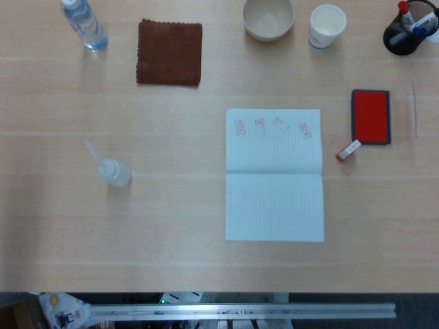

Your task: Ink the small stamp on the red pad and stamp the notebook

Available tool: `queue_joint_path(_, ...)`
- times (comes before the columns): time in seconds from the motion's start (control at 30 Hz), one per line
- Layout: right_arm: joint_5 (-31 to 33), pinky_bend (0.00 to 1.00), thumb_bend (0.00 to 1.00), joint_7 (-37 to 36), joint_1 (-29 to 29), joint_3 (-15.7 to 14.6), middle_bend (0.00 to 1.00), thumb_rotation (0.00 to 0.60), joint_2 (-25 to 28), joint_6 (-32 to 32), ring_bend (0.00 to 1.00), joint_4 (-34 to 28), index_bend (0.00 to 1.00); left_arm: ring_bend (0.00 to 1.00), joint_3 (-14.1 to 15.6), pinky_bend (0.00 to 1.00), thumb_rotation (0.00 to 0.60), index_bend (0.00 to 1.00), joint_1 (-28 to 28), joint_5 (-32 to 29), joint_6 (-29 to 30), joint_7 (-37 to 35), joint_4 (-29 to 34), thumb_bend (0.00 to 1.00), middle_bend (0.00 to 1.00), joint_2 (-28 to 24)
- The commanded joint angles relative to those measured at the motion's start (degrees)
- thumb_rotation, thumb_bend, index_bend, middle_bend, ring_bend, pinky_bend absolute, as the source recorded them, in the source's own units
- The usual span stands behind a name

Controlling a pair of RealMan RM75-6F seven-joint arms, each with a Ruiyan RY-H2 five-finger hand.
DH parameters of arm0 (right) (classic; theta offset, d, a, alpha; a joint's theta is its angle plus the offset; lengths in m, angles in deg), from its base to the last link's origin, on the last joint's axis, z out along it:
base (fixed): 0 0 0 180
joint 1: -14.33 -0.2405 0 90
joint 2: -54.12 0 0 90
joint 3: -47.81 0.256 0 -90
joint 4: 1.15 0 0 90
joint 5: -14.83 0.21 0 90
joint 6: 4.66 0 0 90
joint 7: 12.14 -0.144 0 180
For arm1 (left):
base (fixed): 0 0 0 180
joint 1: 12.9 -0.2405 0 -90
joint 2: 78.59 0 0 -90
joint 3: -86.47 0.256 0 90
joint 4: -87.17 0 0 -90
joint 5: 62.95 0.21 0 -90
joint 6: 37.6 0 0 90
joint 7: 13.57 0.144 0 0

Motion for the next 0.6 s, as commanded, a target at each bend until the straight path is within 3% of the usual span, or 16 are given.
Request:
queue_joint_path(0.03,0.0,0.19,0.34,0.1,-0.2,0.0,0.38,0.600,-0.1,0.3,0.18,0.0,0.47,0.11,0.0,0.09,0.600,0.17,0.0,-0.1,-0.1,0.1,0.0,0.34,0.13,0.0)
queue_joint_path(0.33,-0.8,0.19,0.34,0.7,-1.7,0.5,0.38,0.600,0.0,1.7,0.18,-0.8,0.47,0.11,0.1,0.09,0.600,0.17,-0.3,-0.5,-0.1,-0.1,-0.2,0.34,0.13,0.0)
queue_joint_path(0.6,-1.7,0.19,0.33,3.1,-6.0,0.3,0.38,0.600,-1.1,8.2,0.18,-1.6,0.47,0.11,0.2,0.09,0.600,0.17,-0.2,-0.5,-0.5,-0.5,-0.6,0.34,0.13,-0.2)
